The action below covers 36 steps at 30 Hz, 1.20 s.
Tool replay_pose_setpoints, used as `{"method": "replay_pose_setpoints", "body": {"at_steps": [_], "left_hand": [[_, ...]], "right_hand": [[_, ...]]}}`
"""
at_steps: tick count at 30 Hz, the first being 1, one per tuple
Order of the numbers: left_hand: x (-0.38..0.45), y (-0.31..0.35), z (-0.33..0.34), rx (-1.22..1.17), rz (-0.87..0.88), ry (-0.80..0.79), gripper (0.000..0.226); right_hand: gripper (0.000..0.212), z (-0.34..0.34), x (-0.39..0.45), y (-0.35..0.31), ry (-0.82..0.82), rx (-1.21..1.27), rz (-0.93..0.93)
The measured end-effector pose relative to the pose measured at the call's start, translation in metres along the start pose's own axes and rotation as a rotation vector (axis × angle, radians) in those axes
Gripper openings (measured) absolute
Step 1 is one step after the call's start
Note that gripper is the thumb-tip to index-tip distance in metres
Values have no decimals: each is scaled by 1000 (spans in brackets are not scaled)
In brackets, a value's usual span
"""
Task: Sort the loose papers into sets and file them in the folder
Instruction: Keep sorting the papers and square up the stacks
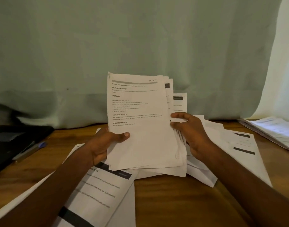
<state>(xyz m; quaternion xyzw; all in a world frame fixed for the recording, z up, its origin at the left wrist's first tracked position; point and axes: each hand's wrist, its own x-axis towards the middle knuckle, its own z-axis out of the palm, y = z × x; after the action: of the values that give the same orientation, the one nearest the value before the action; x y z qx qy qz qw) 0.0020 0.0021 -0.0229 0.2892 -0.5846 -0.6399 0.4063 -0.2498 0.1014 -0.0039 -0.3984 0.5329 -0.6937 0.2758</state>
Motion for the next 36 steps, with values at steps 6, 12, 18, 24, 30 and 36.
{"method": "replay_pose_setpoints", "body": {"at_steps": [6,12,18,24,30,36], "left_hand": [[1,-2,-2,-53,68,-44,57],[5,-1,-3,-154,174,166,41],[7,-7,-13,-152,133,241,50],[4,-4,-9,-116,148,193,54],[4,-2,-5,-79,156,324,37],[9,-7,-15,-142,167,400,30]], "right_hand": [[24,2,-1,2,-2,161,79],[17,5,0,5,-33,255,116],[19,6,-1,8,2,205,85],[19,3,-5,8,-52,178,49],[31,3,-5,8,-45,218,71],[41,3,-1,10,-48,262,112]]}}
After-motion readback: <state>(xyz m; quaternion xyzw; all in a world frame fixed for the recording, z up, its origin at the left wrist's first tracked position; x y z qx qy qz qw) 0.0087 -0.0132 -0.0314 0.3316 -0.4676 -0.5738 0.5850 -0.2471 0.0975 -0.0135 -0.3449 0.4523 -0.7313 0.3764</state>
